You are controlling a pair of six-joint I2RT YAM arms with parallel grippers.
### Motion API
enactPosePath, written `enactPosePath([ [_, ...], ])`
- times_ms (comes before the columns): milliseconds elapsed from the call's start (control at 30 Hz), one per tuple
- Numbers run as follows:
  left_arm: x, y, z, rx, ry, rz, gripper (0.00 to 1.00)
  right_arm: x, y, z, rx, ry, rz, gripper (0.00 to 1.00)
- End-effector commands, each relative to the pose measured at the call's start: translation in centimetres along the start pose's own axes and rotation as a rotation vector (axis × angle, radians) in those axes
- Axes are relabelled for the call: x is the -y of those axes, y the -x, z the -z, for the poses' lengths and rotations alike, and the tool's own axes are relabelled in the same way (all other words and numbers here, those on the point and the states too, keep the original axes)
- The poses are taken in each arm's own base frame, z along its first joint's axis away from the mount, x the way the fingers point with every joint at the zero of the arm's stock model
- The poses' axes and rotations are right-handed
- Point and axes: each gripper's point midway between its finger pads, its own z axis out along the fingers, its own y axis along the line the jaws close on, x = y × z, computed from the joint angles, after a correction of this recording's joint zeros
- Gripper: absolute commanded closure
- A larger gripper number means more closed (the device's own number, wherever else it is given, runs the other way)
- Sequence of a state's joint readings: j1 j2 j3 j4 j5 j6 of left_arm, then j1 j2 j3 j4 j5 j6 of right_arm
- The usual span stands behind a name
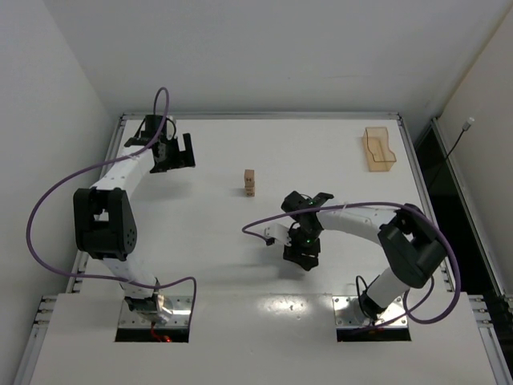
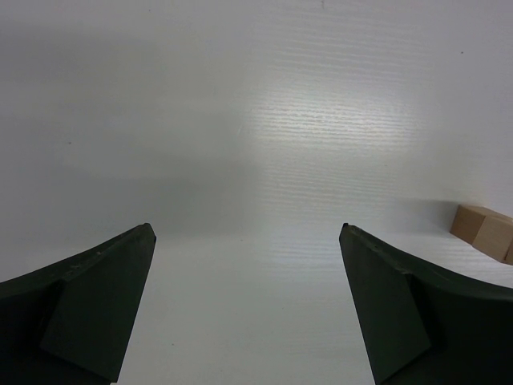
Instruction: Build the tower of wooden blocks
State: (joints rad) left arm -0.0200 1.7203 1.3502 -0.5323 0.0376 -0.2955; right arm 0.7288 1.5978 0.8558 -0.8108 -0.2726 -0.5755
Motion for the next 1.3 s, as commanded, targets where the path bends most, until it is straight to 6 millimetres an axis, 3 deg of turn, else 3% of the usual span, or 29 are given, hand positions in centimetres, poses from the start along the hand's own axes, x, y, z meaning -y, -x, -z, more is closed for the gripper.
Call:
enactPosePath([
  [0,0.0,2.0,0.5,0.057,-0.006,-0.006,0.0,1.3,1.2,0.2,0.018,-0.039,0.008,0.52],
  [67,0.0,2.0,0.5,0.057,-0.006,-0.006,0.0,1.2,1.2,0.2,0.018,-0.039,-0.001,0.61],
  [100,0.0,1.8,0.2,0.048,-0.004,-0.006,0.0,1.4,1.2,0.0,0.017,-0.038,-0.001,0.7],
  [267,-0.2,1.8,0.2,0.05,0.005,-0.006,0.0,1.4,1.1,-0.6,0.004,-0.027,-0.017,0.81],
  [367,-0.2,1.8,0.2,0.05,0.005,-0.015,0.0,1.8,1.2,-0.8,0.011,-0.045,-0.012,1.0],
  [567,-0.3,1.6,-0.1,0.041,0.007,-0.015,0.0,3.2,2.0,0.6,0.069,-0.132,-0.053,1.0],
  [867,-0.3,1.6,-0.1,0.041,0.007,-0.015,0.0,9.2,5.2,6.9,0.268,-0.4,-0.158,1.0],
  [933,-0.3,1.6,-0.1,0.041,0.007,-0.015,0.0,10.6,4.9,6.5,0.25,-0.394,-0.194,1.0],
  [1000,-0.3,1.6,-0.1,0.041,0.007,-0.015,0.0,11.6,6.0,7.1,0.278,-0.361,-0.21,1.0],
  [1033,-0.3,1.6,-0.1,0.041,0.007,-0.015,0.0,11.9,5.7,6.2,0.251,-0.321,-0.223,1.0],
  [1067,-0.3,1.6,-0.1,0.041,0.007,-0.015,0.0,13.2,6.5,7.4,0.272,-0.322,-0.222,1.0],
  [1167,-0.3,1.6,-0.1,0.041,0.007,-0.015,0.0,14.7,7.2,7.1,0.223,-0.205,-0.241,1.0],
  [1200,-0.3,1.6,-0.1,0.041,0.007,-0.015,0.0,15.4,7.9,8.4,0.222,-0.191,-0.229,1.0],
  [1233,-0.3,1.6,-0.1,0.041,0.007,-0.015,0.0,15.6,7.5,7.0,0.195,-0.164,-0.231,1.0],
  [1267,-0.3,1.6,-0.1,0.041,0.007,-0.015,0.0,17.2,7.6,8.3,0.208,-0.181,-0.253,1.0],
])
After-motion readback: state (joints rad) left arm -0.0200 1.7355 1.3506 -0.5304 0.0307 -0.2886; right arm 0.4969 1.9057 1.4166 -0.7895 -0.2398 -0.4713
